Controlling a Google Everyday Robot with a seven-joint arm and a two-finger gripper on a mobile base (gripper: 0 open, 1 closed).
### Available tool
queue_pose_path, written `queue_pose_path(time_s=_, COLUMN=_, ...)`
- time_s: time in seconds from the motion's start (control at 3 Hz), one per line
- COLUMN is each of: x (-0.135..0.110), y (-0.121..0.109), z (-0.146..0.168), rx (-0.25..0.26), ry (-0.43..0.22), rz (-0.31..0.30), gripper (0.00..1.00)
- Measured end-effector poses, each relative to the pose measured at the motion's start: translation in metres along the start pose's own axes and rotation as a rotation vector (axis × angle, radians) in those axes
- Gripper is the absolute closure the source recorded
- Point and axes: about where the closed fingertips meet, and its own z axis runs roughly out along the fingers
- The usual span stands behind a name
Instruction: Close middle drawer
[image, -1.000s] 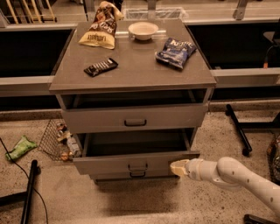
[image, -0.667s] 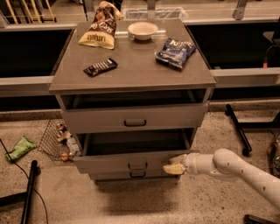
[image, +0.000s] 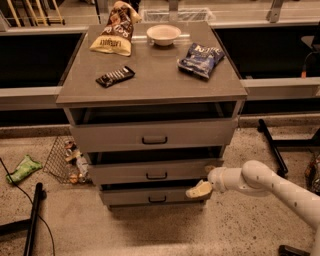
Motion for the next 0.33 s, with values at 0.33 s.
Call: queue_pose_path(time_s=0.33, x=0.0006, y=0.0007, z=-0.0008, rx=-0.001, ry=0.000, rz=-0.001, gripper=0.00)
